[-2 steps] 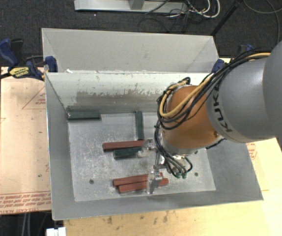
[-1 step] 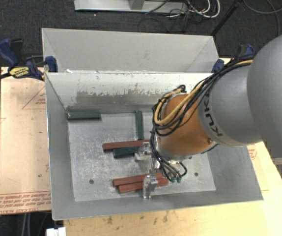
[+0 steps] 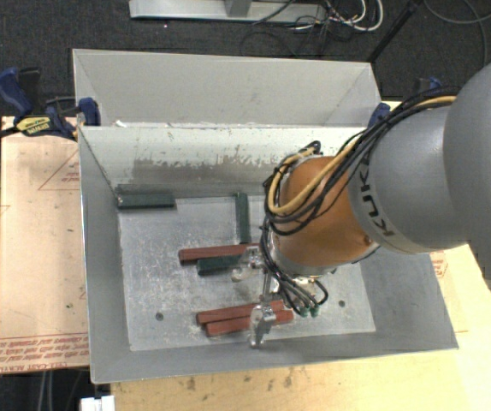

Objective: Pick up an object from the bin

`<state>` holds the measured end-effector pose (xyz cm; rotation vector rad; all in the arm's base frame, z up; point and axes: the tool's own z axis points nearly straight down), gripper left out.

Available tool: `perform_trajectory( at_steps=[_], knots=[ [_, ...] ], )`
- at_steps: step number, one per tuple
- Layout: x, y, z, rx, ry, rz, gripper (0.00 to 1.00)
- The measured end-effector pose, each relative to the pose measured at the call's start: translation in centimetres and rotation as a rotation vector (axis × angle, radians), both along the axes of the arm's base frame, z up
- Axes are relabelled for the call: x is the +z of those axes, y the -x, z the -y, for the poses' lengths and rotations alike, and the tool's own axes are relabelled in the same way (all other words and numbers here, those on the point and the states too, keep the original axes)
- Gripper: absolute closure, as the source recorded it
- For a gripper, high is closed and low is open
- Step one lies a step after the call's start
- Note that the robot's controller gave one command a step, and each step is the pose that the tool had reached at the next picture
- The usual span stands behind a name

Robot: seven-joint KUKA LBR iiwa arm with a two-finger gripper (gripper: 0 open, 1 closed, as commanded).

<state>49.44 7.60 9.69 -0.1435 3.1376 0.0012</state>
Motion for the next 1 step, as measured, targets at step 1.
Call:
perform_trajectory(
  at_steps=[1],
  knots=[
    [-1.15, -0.38, 0.31, -0.013, -0.001, 0.001, 0.00]
  ],
)
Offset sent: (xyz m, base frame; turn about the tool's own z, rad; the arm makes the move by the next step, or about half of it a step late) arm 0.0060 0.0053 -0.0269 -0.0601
